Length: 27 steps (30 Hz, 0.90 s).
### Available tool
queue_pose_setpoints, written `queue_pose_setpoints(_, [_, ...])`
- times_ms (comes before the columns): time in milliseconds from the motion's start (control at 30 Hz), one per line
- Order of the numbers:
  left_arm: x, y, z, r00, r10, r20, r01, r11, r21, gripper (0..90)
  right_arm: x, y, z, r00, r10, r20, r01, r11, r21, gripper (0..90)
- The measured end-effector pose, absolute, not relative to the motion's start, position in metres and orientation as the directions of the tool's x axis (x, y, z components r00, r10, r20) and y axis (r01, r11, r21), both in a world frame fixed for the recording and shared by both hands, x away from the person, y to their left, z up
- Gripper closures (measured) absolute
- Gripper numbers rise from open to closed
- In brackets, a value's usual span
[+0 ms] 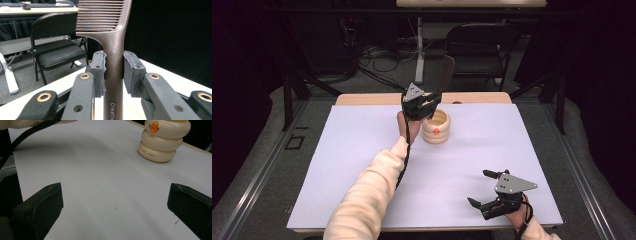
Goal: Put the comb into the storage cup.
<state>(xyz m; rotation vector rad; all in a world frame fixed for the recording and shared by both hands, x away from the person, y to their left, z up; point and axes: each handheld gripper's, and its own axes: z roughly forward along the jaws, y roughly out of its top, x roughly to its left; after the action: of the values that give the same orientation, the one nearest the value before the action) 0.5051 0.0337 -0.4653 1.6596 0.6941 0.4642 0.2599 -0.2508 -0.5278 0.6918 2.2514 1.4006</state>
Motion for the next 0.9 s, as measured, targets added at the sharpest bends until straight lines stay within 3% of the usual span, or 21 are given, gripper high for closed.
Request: queue_pose_setpoints(900, [0.510,0.028,-0.486,0.741,0.662,-0.111,0.235,-0.101,0.967,72.3,0.260,-0.251,-0.528,-0.799,0.597,-0.077,0.193,0.376,0.906,0.0])
